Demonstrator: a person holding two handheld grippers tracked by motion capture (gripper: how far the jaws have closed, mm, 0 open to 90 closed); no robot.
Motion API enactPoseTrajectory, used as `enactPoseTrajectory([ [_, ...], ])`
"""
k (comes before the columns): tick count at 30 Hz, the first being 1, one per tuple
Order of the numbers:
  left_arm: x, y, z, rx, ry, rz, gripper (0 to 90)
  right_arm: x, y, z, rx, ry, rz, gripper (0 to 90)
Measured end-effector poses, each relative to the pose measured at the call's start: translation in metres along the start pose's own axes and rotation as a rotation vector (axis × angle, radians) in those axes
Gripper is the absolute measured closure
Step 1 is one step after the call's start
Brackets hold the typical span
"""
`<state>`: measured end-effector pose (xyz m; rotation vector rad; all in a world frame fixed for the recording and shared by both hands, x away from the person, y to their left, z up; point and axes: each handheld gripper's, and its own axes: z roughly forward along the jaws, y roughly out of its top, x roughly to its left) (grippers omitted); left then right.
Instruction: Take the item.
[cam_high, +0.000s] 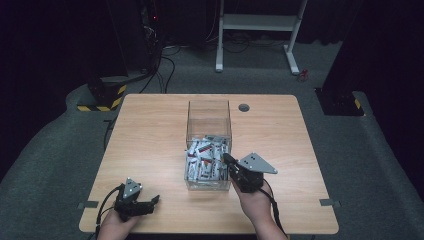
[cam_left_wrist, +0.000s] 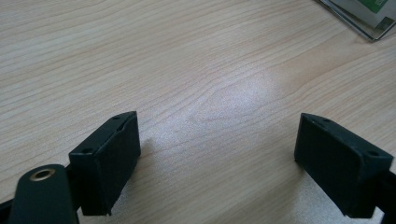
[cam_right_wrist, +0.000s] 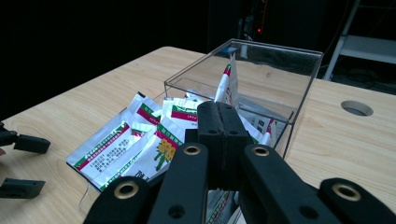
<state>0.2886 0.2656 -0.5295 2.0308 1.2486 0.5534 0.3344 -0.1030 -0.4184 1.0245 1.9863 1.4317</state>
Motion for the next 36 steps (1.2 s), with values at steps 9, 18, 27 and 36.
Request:
enactPoseTrajectory([
  [9,0.0,0.0,0.0,-0.001,-0.003,-0.003,14.6,-0.001,0.004,-0.007,-0.029,0.005,0.004,90.0],
  [18,0.0,0.0,0.0,0.001,-0.004,-0.002,14.0,-0.004,0.007,-0.014,-0.05,0.003,0.006,90.0],
  [27,0.0,0.001,0.002,0.003,-0.012,0.002,13.3,-0.01,0.006,-0.022,-0.061,-0.02,0.016,90.0],
  [36,0.002,0.002,0.002,0.004,-0.008,0.0,13.3,-0.018,0.004,-0.031,-0.067,-0.051,0.031,90.0],
])
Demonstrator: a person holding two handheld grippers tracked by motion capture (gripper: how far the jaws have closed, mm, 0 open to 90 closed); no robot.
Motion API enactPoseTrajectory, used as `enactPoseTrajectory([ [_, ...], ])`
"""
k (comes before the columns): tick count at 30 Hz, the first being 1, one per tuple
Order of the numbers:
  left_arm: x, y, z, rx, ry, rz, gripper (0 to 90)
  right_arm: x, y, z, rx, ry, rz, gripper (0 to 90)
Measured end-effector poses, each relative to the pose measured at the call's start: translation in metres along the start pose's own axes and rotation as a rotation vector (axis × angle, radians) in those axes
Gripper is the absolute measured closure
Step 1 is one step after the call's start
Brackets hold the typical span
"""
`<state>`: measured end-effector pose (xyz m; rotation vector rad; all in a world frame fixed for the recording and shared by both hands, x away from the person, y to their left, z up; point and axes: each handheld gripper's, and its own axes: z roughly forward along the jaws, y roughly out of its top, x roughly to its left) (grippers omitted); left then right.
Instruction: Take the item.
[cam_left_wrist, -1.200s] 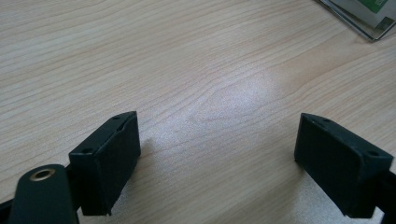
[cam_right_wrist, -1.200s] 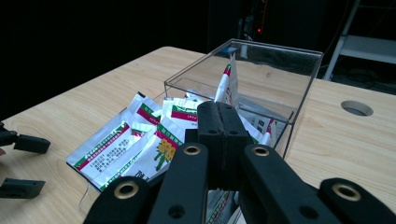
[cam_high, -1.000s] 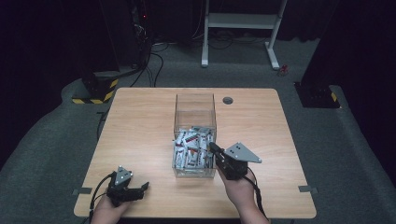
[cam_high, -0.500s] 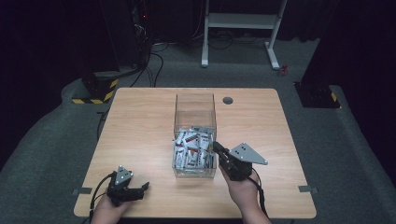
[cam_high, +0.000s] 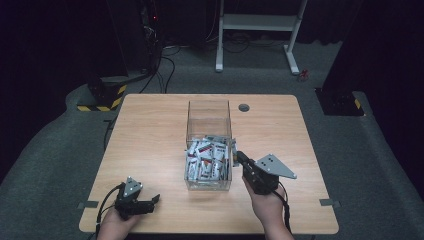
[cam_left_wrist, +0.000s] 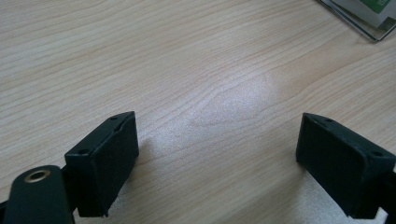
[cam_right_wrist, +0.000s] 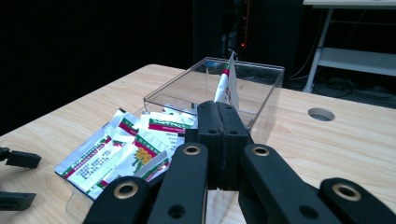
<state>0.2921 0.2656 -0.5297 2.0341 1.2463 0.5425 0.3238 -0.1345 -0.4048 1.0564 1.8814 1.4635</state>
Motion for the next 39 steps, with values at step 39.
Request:
enactPoseTrajectory([
  [39,0.006,0.011,0.011,-0.001,0.04,-0.034,14.4,-0.043,-0.022,-0.012,0.031,-0.12,0.061,90.0],
])
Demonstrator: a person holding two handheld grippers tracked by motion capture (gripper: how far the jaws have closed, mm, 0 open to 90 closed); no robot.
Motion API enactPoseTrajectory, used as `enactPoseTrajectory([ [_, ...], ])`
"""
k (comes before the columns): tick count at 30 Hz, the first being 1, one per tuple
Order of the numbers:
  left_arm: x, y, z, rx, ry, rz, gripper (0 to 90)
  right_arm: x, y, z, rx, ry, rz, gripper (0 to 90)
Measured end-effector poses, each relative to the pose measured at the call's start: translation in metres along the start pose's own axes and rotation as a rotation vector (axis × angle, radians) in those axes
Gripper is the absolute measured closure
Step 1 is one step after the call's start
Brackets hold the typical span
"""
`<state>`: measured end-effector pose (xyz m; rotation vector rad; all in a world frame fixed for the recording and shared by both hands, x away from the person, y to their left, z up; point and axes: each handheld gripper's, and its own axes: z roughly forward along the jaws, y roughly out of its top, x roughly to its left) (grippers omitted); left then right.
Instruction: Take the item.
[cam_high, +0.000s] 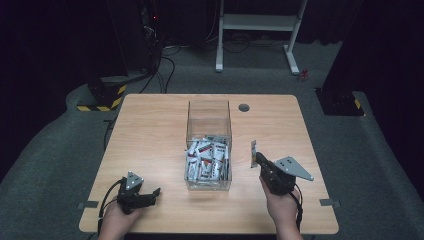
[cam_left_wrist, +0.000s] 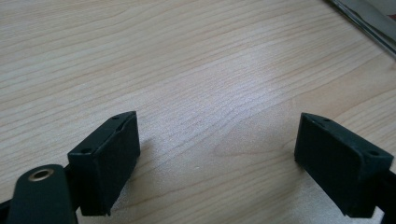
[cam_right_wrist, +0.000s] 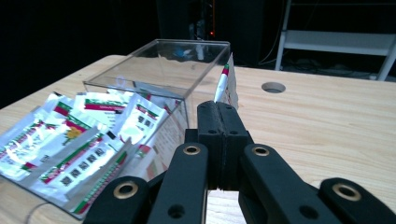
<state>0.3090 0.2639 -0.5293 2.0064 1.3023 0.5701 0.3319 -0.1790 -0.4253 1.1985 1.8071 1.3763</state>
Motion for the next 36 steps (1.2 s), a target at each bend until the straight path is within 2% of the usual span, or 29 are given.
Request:
enactPoseTrajectory([
  [5,-0.001,0.0,0.0,-0.001,0.007,-0.006,14.3,-0.007,-0.007,0.008,0.026,-0.014,0.008,90.0],
  [13,-0.001,-0.001,0.0,-0.001,0.008,-0.009,14.2,-0.011,-0.009,0.011,0.037,-0.03,0.006,90.0],
  [16,-0.001,-0.001,0.0,-0.001,0.007,-0.01,14.2,-0.012,-0.007,0.012,0.046,-0.036,-0.008,90.0],
  [24,-0.001,-0.001,0.0,-0.001,0.007,-0.01,14.2,-0.027,0.003,0.018,0.07,-0.078,-0.012,90.0],
  [29,-0.001,-0.001,0.0,-0.001,0.007,-0.01,14.2,-0.031,0.003,0.03,0.096,-0.075,0.0,90.0],
  [36,-0.001,-0.001,-0.001,-0.002,0.006,-0.01,14.2,-0.031,0.006,0.04,0.097,-0.06,-0.008,90.0],
])
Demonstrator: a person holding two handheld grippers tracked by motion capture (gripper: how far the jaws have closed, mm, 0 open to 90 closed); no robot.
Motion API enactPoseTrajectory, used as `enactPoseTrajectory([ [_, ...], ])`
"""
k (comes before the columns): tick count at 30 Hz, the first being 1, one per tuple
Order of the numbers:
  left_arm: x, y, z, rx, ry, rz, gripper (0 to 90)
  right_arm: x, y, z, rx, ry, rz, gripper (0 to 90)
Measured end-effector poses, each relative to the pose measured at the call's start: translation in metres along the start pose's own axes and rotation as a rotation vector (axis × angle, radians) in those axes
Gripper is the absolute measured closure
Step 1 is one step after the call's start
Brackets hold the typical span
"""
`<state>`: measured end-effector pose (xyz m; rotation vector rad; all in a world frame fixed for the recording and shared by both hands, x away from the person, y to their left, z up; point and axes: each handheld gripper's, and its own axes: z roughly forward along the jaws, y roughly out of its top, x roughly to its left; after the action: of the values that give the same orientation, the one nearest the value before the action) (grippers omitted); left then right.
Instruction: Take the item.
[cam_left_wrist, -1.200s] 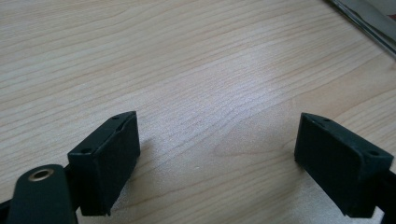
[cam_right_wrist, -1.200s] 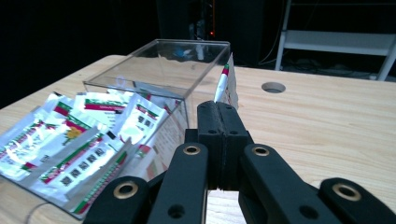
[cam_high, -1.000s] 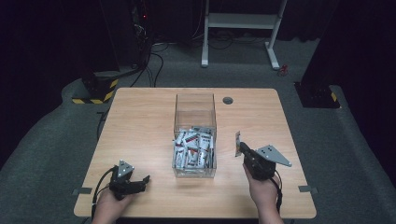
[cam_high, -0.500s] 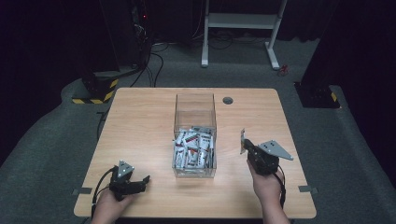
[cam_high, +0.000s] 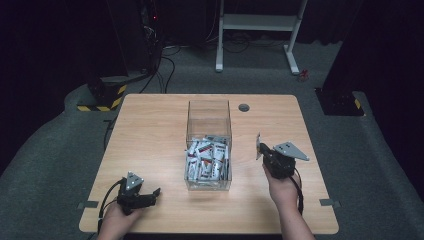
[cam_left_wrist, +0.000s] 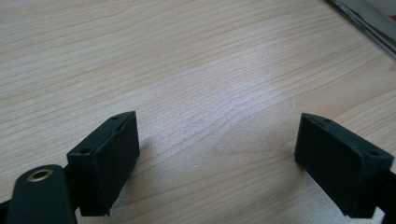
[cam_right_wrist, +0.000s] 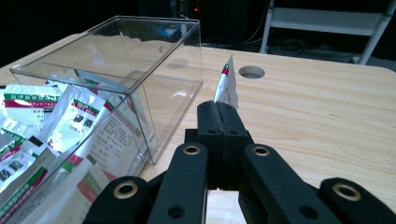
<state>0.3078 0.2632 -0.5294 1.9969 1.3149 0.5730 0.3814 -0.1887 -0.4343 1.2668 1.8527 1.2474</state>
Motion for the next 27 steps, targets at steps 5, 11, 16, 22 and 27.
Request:
enactPoseTrajectory([
  [5,0.0,-0.001,-0.001,0.0,-0.003,-0.001,14.2,-0.004,0.001,0.012,0.022,-0.004,0.006,90.0],
  [11,-0.001,-0.001,-0.001,0.0,-0.003,0.001,14.2,-0.01,-0.003,0.032,0.064,-0.014,0.024,90.0],
  [16,0.0,-0.001,-0.002,-0.001,-0.004,0.002,14.2,-0.013,-0.006,0.046,0.096,-0.016,0.038,90.0],
  [22,-0.001,-0.001,-0.001,-0.001,-0.002,0.003,14.1,-0.013,-0.008,0.06,0.132,-0.008,0.053,90.0],
  [27,-0.001,-0.001,-0.001,-0.001,-0.002,0.004,14.2,-0.012,-0.011,0.067,0.144,-0.003,0.064,90.0],
])
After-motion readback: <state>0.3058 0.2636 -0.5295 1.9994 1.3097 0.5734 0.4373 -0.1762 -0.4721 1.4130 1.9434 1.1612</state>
